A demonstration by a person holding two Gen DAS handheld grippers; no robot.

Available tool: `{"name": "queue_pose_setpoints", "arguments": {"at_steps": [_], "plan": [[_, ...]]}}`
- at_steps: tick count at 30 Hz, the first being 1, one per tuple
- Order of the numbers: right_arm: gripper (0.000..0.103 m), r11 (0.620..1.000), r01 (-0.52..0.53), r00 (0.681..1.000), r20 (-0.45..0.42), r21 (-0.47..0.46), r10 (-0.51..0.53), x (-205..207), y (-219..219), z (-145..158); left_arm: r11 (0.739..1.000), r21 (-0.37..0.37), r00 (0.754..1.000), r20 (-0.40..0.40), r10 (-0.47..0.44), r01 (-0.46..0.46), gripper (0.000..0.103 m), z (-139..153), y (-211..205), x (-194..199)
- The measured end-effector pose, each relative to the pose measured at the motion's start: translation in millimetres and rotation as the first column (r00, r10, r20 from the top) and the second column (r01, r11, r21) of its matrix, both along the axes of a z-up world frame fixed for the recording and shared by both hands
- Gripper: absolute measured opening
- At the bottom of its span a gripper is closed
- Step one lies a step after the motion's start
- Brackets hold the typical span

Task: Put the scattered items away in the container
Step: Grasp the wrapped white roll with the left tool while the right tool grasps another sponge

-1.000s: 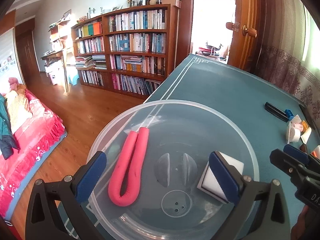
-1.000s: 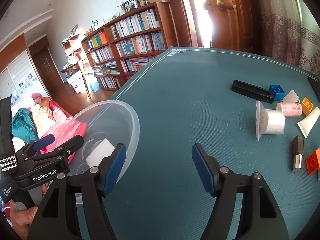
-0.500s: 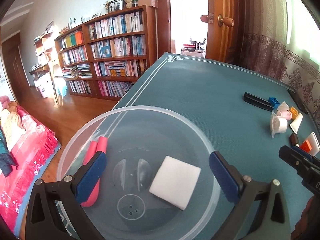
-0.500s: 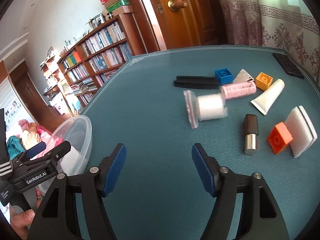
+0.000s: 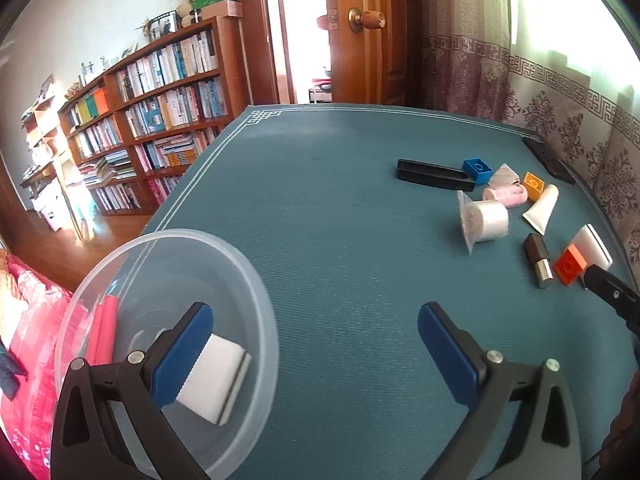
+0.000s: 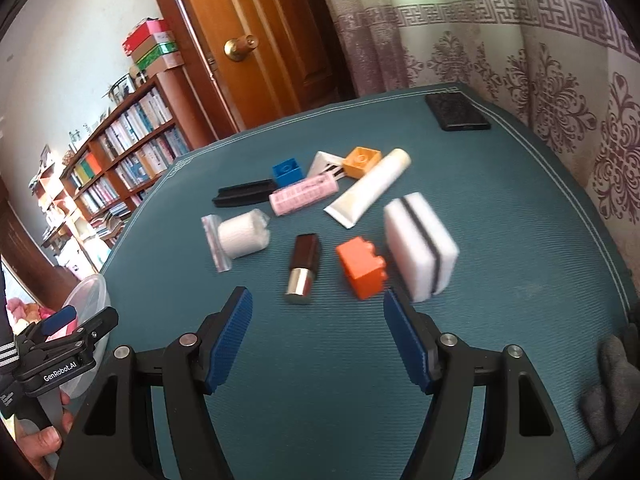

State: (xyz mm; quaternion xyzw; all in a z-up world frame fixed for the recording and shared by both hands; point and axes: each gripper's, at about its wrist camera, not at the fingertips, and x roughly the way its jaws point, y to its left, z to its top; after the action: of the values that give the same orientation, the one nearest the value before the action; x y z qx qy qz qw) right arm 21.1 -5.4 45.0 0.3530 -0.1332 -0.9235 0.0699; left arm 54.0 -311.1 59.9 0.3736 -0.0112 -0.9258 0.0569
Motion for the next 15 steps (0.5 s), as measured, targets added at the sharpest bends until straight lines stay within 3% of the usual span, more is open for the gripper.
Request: {"name": "queue_pose_setpoints", "arguments": {"at_steps": [7,15], "plan": [[0.072,0.996,0.090,0.995,0.029,0.024,-0.091,2.6,39.5,-11.3,0.996,0.004,0.995,0.026,-0.091,0.091,0.103,-1.3,39.9,-21.4],[0.072,0.992,0.116,0.992,0.037,0.057,-0.118,-6.8,54.0,-16.4,0.987,0.067,0.988,0.054,-0.147,0.144,0.103,-4.6,62.6,-45.5]]}}
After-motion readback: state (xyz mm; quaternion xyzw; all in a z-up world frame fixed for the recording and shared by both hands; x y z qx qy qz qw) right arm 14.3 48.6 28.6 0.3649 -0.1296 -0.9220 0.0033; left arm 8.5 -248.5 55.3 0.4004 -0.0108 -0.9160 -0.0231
